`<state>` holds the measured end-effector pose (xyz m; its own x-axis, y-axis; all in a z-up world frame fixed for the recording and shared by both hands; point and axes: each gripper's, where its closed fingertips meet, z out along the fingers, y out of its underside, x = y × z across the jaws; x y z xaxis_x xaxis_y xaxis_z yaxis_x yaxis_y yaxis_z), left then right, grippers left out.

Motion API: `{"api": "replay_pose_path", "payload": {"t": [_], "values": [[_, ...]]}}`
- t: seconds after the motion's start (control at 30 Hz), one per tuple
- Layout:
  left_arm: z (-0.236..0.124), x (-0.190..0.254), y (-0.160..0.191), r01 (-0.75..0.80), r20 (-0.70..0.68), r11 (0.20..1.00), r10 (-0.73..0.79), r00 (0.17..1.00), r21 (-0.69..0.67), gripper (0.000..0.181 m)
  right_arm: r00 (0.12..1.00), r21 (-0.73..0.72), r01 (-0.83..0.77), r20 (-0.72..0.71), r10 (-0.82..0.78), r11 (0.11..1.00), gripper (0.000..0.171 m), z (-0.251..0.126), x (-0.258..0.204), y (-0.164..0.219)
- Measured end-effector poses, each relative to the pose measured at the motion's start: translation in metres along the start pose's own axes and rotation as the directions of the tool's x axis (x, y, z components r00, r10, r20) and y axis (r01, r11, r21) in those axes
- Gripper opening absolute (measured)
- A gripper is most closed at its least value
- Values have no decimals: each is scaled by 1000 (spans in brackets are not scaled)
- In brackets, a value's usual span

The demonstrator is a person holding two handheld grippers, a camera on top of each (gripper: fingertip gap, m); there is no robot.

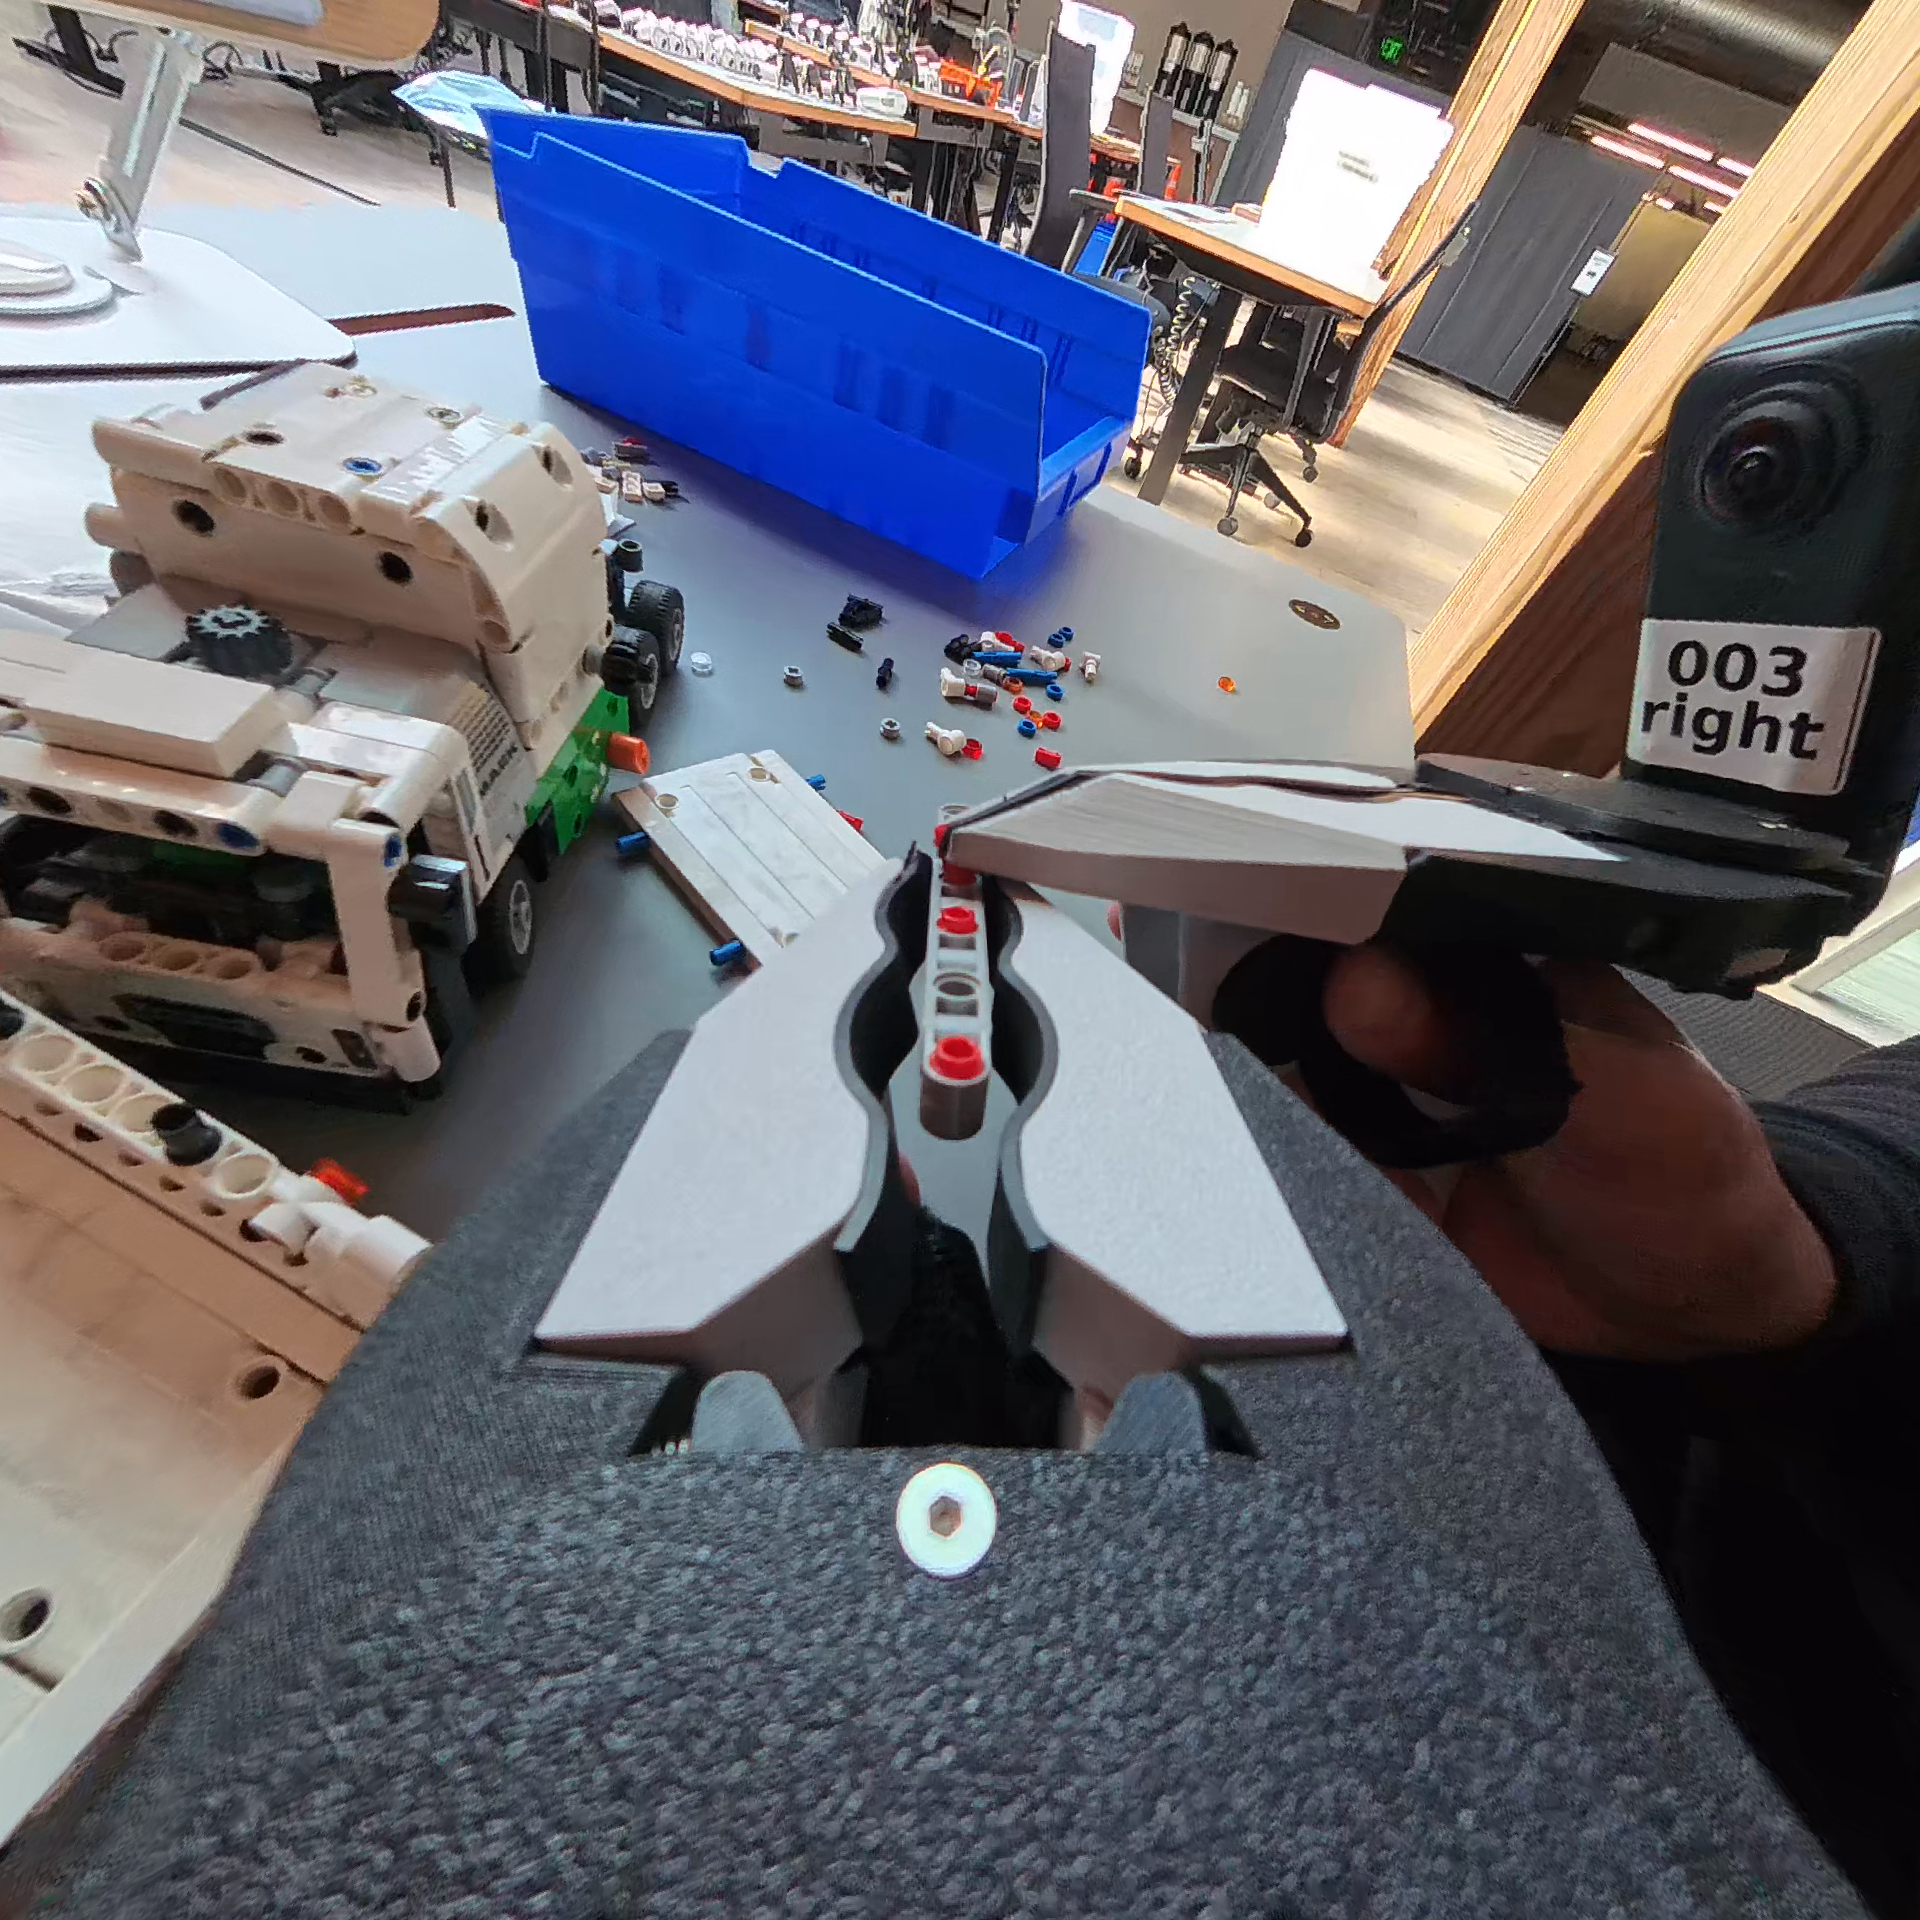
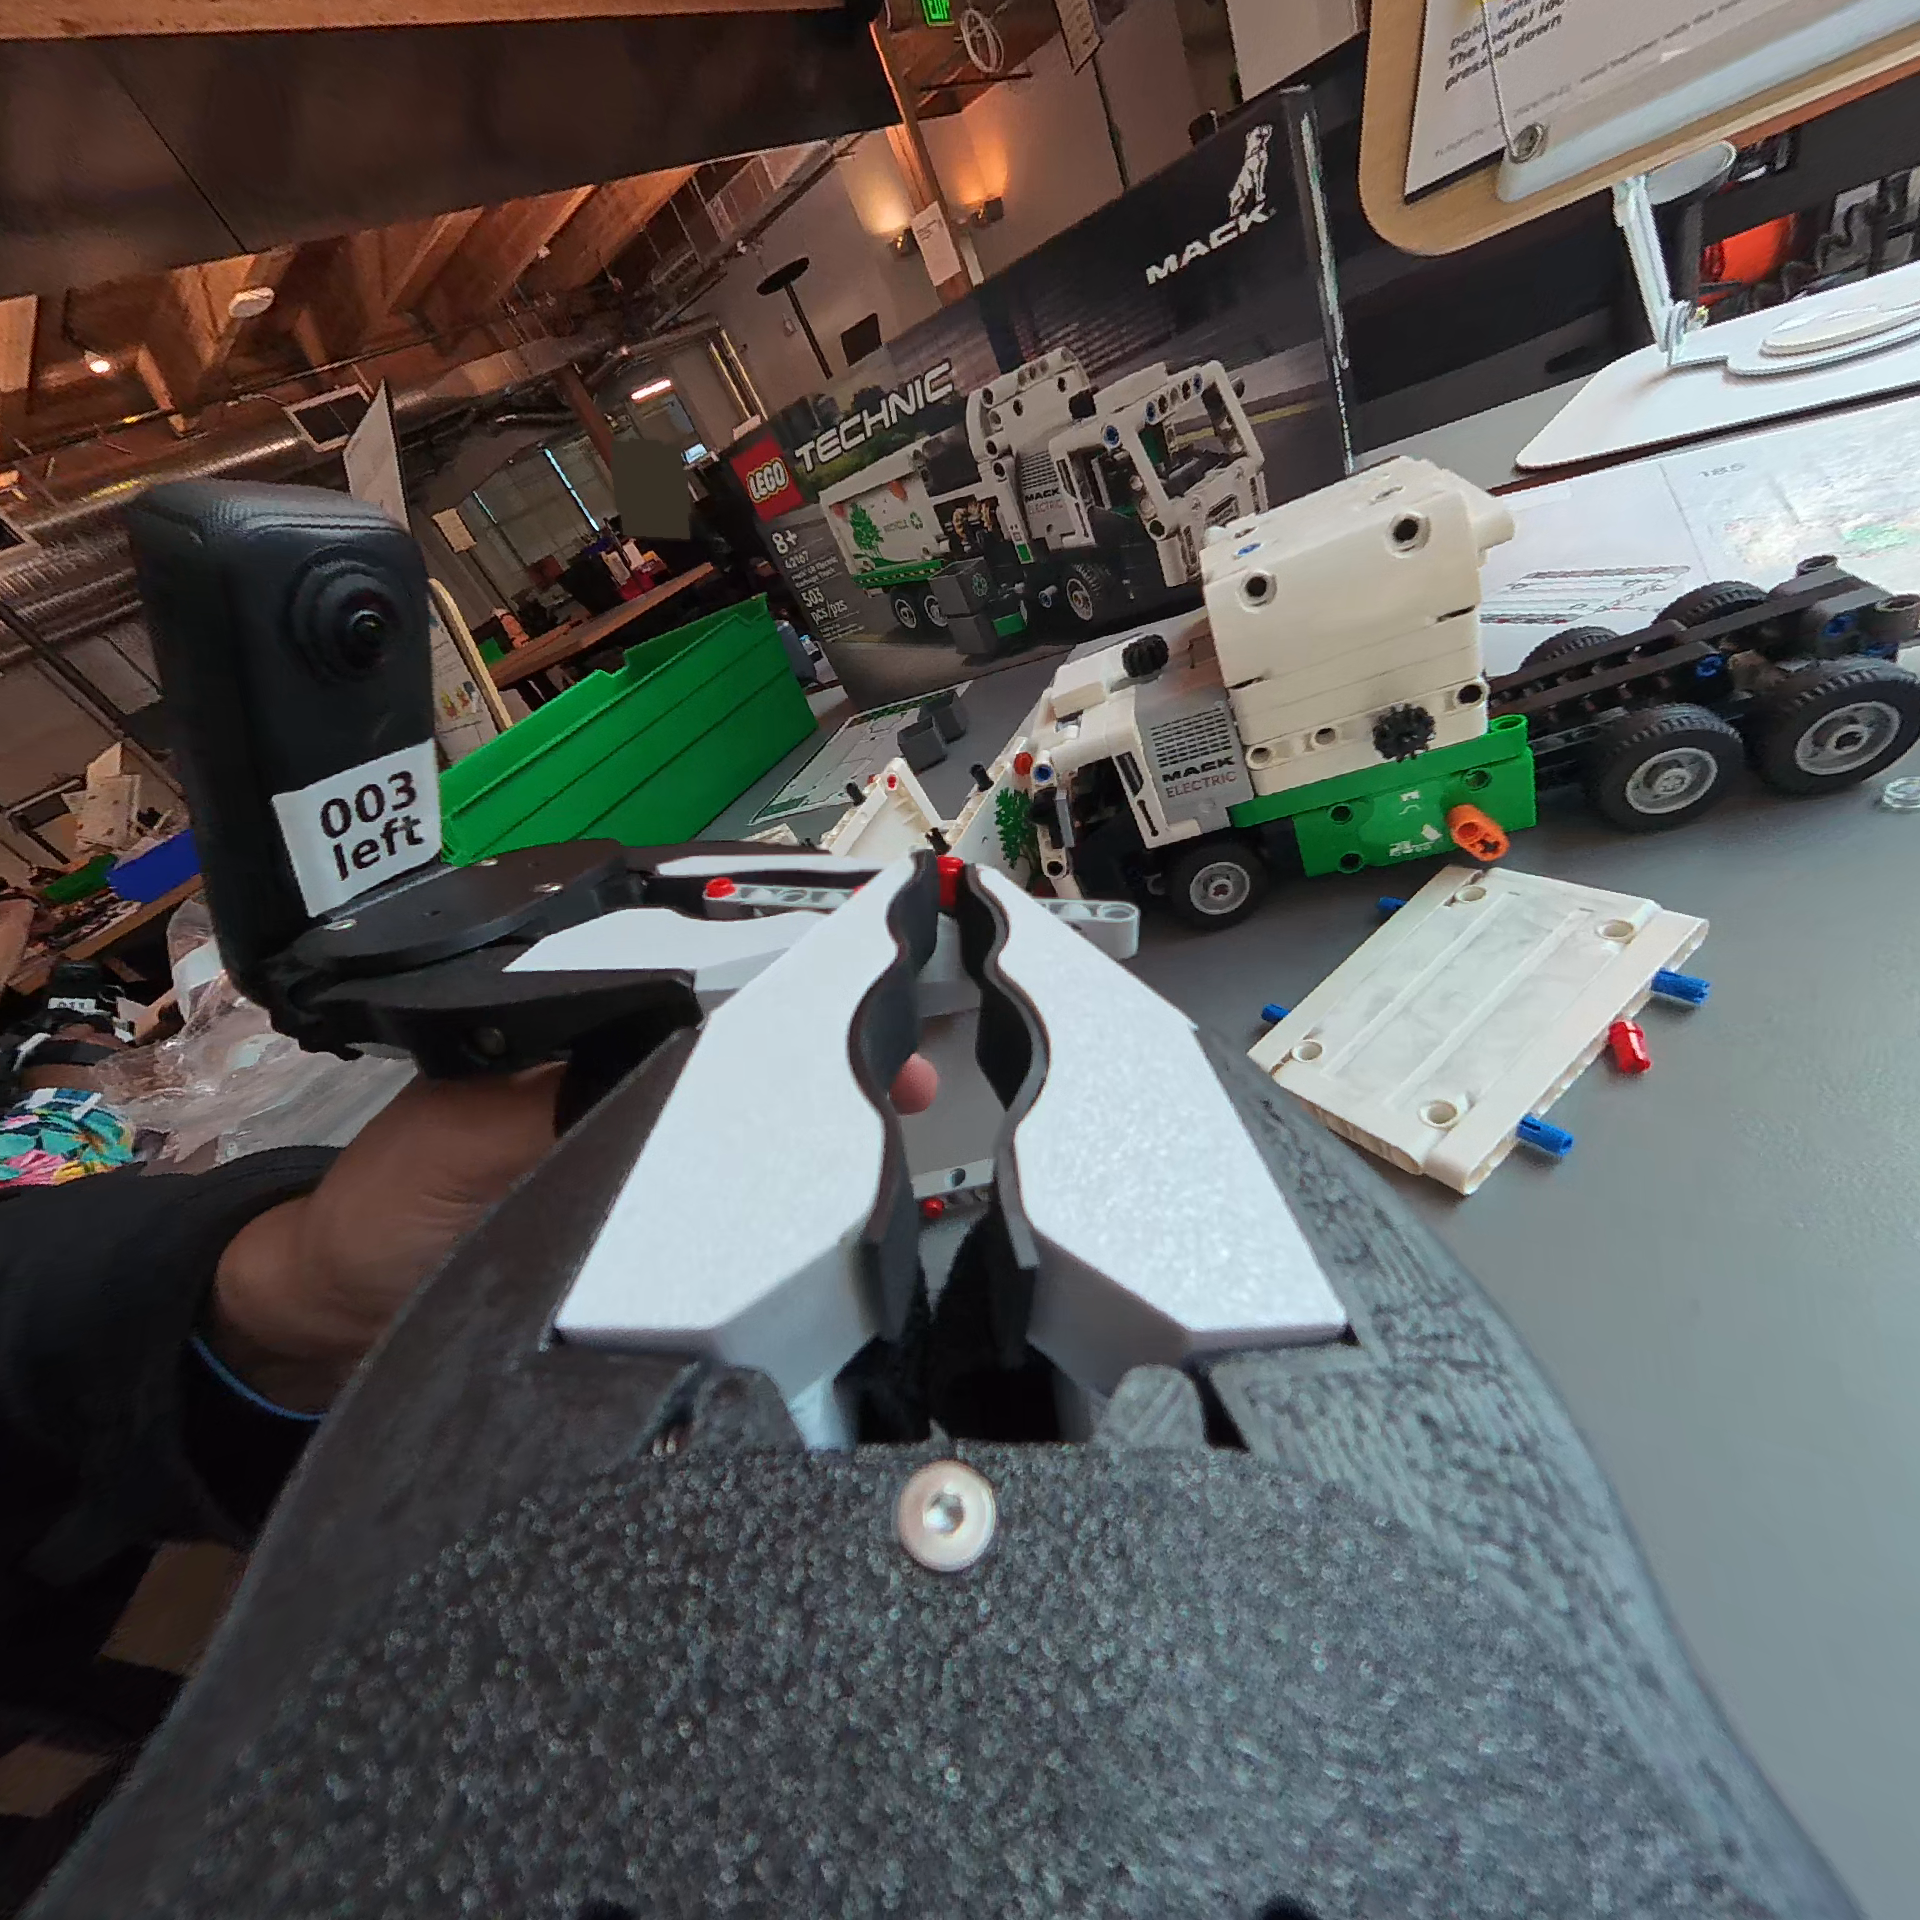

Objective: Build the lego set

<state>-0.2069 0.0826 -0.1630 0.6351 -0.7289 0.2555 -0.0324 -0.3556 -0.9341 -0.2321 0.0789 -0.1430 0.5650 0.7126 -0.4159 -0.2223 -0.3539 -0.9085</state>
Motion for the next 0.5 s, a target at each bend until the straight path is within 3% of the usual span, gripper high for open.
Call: {"api": "replay_pose_path", "payload": {"t": [0.2,0.33,0.43,0.5], "values": [[-2,4,1,10,-29,1000,-10,1000,0,5,998,-34,57,16,-57,998,3,-1,-2,2],[-5,11,0,-113,-45,994,113,993,4,5,984,28,-22,178,16,999,3,-11,-9,-25],[-6,14,3,-203,-37,979,202,979,-11,5,983,-91,100,166,-84,991,3,-20,17,-37],[-7,21,2,-311,-50,950,311,949,9,4,960,-353,222,241,-141,909,3,-29,30,-14]]}}
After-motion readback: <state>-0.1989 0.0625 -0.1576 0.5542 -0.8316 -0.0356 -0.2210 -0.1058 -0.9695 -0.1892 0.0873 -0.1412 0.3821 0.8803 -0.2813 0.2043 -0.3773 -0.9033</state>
